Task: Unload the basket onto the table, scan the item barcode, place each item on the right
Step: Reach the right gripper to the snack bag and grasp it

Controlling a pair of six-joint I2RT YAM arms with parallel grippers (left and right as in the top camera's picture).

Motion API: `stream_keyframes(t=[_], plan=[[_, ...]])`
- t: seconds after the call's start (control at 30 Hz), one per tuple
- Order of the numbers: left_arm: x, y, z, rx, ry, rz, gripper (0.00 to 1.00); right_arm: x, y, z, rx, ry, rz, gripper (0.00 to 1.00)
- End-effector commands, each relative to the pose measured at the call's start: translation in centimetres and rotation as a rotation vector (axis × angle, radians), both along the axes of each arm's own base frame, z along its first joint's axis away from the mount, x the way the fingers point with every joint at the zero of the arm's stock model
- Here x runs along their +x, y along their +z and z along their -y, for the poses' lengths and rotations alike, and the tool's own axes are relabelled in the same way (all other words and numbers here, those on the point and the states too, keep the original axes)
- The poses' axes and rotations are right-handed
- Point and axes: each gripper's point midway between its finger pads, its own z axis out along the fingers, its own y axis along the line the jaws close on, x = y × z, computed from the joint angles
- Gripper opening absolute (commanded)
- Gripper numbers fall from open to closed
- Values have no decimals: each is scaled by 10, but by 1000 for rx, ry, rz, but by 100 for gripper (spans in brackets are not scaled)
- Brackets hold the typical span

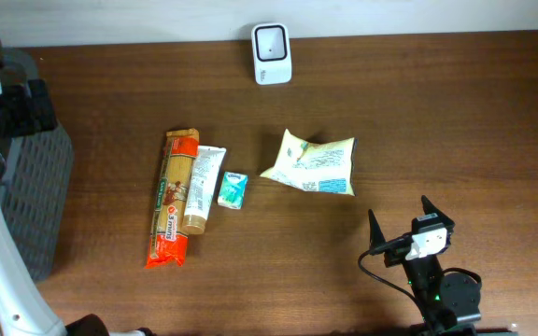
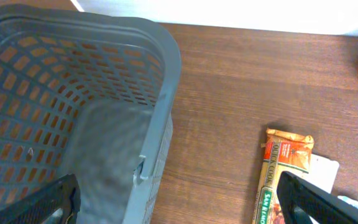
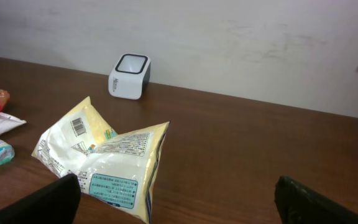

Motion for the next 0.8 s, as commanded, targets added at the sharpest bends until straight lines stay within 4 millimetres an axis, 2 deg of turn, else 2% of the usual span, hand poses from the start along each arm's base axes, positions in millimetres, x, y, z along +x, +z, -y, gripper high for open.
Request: stream_keyframes(t=[0.0, 0.1, 0.17, 0.2, 0.43, 0.47, 0.57, 0.6, 0.77], plan=[[1, -1, 0, -1, -16, -3, 99, 1, -3, 3, -7, -12, 0, 99], [1, -1, 0, -1, -16, -3, 99, 1, -3, 3, -7, -12, 0, 99], [1, -1, 0, -1, -16, -3, 99, 2, -4, 17, -17, -97, -2, 99], [1, -1, 0, -1, -16, -3, 99, 3, -4, 18, -17, -104, -2, 99], [1, -1, 0, -1, -16, -3, 99, 3, 0, 15, -10, -86, 12, 99], [1, -1, 0, -1, -16, -4, 99, 1, 9, 3, -1, -16, 47, 99], [1, -1, 0, -1, -16, -4, 99, -2, 25, -7, 6, 47, 92, 99], [1, -1, 0, -1, -16, -4, 99, -5, 36, -14, 8, 86, 108, 99], [1, -1, 0, -1, -16, -4, 99, -2, 78, -29, 7, 173, 31, 99]])
